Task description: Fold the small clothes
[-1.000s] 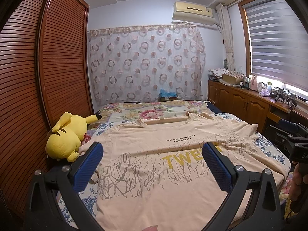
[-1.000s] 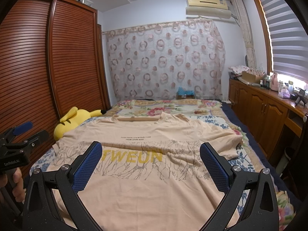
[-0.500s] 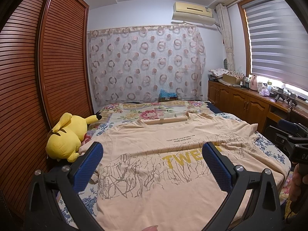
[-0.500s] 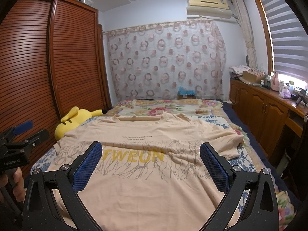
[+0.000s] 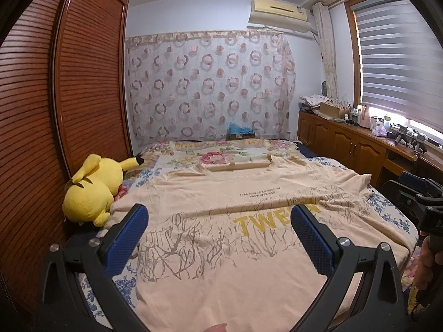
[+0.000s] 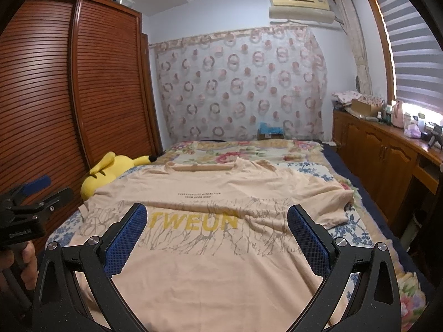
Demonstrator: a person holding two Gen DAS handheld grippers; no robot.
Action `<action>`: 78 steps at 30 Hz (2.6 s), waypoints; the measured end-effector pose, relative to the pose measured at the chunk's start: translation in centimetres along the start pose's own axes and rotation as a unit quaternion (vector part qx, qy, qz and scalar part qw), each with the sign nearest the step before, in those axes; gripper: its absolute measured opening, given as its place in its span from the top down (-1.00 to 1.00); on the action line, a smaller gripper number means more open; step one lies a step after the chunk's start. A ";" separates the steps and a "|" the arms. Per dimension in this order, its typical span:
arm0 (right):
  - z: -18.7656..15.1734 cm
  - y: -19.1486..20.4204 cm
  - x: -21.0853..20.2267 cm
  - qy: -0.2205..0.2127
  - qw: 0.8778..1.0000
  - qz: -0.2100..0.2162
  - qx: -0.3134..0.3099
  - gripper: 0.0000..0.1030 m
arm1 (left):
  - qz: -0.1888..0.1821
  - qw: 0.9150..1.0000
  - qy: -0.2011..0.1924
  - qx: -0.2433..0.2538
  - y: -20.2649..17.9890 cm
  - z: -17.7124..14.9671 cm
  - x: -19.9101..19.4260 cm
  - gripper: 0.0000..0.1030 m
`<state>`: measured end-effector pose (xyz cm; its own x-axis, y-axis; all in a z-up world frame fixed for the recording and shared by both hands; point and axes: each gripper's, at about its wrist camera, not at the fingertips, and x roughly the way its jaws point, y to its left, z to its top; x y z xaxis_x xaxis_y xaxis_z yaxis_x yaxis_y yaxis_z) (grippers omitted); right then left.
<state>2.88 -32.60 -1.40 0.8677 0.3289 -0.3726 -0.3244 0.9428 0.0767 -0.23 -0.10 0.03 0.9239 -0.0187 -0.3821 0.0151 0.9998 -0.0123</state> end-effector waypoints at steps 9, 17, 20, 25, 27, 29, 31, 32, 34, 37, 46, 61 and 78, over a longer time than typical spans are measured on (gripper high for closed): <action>-0.8 1.3 2.8 0.010 1.000 0.005 -0.014 -1.00 | 0.014 0.999 0.037 -0.026 4.8 -1.8 3.2 -1.00; -2.1 1.6 5.2 0.043 0.998 0.041 -0.035 -1.00 | 0.046 0.997 0.059 -0.035 9.0 -3.1 5.2 -1.00; -2.5 1.7 6.2 0.067 0.995 0.051 -0.043 -1.00 | 0.051 0.995 0.075 -0.033 10.7 -3.7 5.9 -1.00; -3.2 2.1 7.8 0.098 0.991 0.069 -0.055 -1.00 | 0.053 0.991 0.112 -0.055 14.1 -4.6 7.4 -1.00; -3.4 2.3 8.3 0.106 0.990 0.072 -0.062 -1.00 | 0.051 0.988 0.127 -0.067 15.3 -4.8 8.1 -0.98; -3.5 2.6 8.7 0.113 0.988 0.075 -0.071 -1.00 | 0.049 0.987 0.136 -0.075 16.3 -4.8 8.5 -0.90; -3.5 2.9 9.1 0.118 0.987 0.077 -0.080 -1.00 | 0.048 0.984 0.150 -0.081 17.0 -4.9 9.1 -0.81; -3.5 3.0 9.2 0.121 0.986 0.078 -0.085 -1.00 | 0.045 0.983 0.157 -0.083 17.2 -4.9 9.3 -0.71; -3.5 3.3 9.6 0.127 0.984 0.080 -0.096 -1.00 | 0.029 0.981 0.172 -0.089 17.5 -4.9 9.9 -0.59; -3.4 3.9 10.4 0.139 0.980 0.085 -0.111 -1.00 | 0.016 0.978 0.190 -0.089 17.6 -5.1 10.6 -0.43; -3.8 5.1 12.5 0.174 0.971 0.099 -0.133 -1.00 | 0.002 0.970 0.234 -0.065 16.5 -6.7 12.3 -0.31; -4.7 6.1 13.6 0.190 0.965 0.089 -0.156 -0.99 | -0.005 0.982 0.185 -0.030 15.8 -2.2 11.4 0.99; -4.5 5.8 13.4 0.180 0.970 0.081 -0.140 -1.00 | -0.126 0.974 0.183 0.036 6.9 2.0 10.6 0.71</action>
<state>10.93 -23.03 -10.08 0.6265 0.3832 -0.6787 -0.5785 0.8122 -0.0755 10.44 6.58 -2.23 0.6887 -0.2511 -0.6802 0.2631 0.9607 -0.0883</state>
